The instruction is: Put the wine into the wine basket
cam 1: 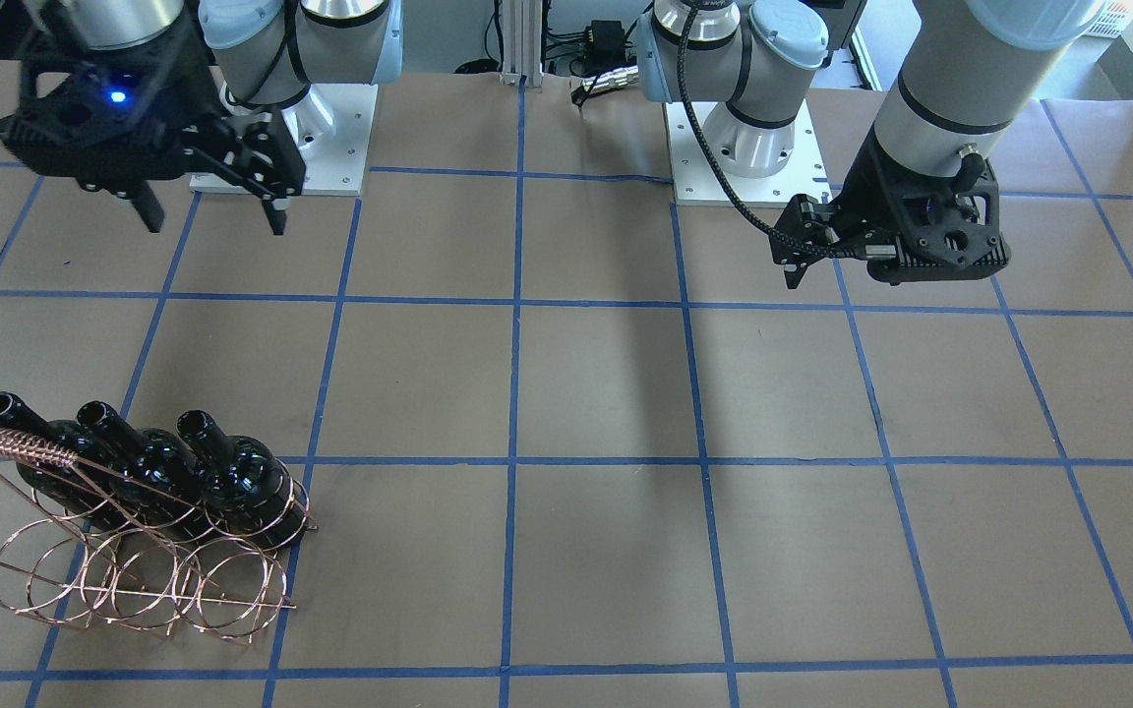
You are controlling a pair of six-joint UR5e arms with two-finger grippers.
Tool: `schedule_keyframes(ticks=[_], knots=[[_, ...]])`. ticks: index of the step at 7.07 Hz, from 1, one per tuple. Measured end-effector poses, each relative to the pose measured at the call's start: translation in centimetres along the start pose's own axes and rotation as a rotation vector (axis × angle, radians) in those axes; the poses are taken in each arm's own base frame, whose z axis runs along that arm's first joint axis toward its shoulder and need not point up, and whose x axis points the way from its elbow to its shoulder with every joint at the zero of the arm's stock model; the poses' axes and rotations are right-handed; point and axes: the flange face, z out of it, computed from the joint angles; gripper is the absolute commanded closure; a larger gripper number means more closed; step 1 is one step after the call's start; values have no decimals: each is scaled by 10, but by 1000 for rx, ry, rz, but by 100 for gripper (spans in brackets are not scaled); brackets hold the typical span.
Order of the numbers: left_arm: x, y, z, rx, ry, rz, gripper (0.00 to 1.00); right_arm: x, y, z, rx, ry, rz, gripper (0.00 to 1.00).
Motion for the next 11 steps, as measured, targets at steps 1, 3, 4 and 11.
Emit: schedule_keyframes(ticks=[1,3,4,11], knots=[[-2,0,-2,5,-26,1,0,-11,0,2,13,0,9,0],[1,2,-13,33,-55,10,0,22,-14,3,17,-34,63,0],[14,11,-24,57,-59,33,0,38,-16,3,10,-59,96,0],[53,36,-42,93,21,73,0,24,-12,5,13,-68,131,0]])
